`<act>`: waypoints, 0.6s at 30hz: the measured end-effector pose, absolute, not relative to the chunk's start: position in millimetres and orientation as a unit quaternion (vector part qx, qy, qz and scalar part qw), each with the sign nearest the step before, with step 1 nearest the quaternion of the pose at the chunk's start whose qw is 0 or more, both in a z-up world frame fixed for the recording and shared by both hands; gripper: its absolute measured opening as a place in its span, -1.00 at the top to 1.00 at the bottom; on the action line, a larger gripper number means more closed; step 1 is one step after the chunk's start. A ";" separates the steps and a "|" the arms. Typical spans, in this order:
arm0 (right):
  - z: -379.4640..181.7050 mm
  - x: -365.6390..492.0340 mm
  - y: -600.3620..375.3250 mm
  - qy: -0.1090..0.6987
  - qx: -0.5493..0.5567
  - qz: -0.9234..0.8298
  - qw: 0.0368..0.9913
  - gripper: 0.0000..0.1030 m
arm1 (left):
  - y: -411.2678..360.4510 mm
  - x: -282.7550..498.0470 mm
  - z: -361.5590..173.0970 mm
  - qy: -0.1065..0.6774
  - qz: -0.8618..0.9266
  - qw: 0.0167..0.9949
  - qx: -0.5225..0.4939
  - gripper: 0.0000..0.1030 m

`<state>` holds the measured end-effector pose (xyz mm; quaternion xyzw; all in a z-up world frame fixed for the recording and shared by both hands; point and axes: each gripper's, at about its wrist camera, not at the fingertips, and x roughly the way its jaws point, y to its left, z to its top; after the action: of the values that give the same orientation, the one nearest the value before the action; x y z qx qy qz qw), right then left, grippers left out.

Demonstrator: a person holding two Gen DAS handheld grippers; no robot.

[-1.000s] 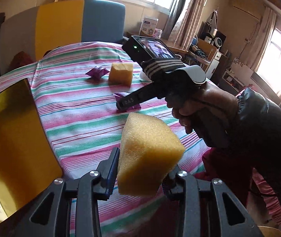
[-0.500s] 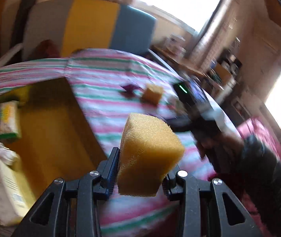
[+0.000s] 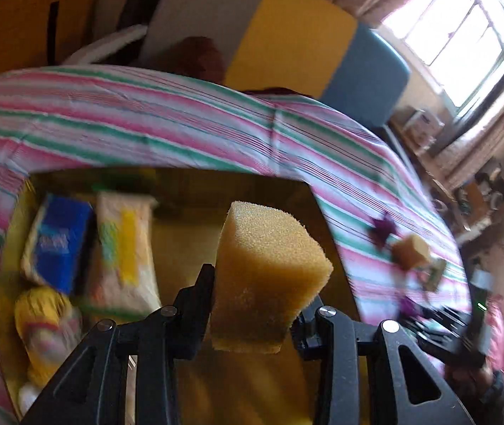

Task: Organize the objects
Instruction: 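Carry the yellow sponge over the tray with the left gripper, then open the left gripper to drop the sponge into the tray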

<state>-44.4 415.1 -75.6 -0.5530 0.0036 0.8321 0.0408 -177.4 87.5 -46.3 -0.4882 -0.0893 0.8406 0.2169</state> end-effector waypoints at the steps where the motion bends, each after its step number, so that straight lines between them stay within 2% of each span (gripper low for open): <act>1: -75.8 -44.6 415.0 0.003 -0.553 0.832 0.040 0.18 | 88.4 -184.6 -49.9 -0.088 0.841 0.215 -0.489 0.27; 7: -74.9 -46.8 415.2 0.002 -0.553 0.832 0.038 0.18 | 89.0 -220.7 -80.0 -0.086 0.834 0.181 -0.514 0.21; 8: -74.6 -47.1 415.3 0.002 -0.553 0.832 0.038 0.18 | 90.4 -224.5 -84.4 -0.077 0.833 0.182 -0.517 0.12; 10: -74.3 -47.5 415.4 0.002 -0.553 0.832 0.037 0.18 | 92.4 -228.7 -89.3 -0.062 0.833 0.173 -0.522 0.08; 12: -73.6 -47.9 415.7 0.003 -0.553 0.832 0.037 0.18 | 90.8 -226.9 -85.4 -0.067 0.835 0.173 -0.517 -0.28; 14: -72.9 -47.7 415.6 0.004 -0.554 0.832 0.037 0.17 | 88.8 -222.4 -78.3 -0.070 0.838 0.177 -0.511 -0.42; 18: -71.7 -49.0 416.0 0.005 -0.554 0.831 0.037 0.16 | 83.1 -213.9 -60.1 -0.063 0.849 0.174 -0.494 -0.42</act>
<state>-49.0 416.0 -71.7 -0.5544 0.0048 0.8314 0.0370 -213.9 83.1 -60.1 -0.4945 -0.0634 0.8493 0.1735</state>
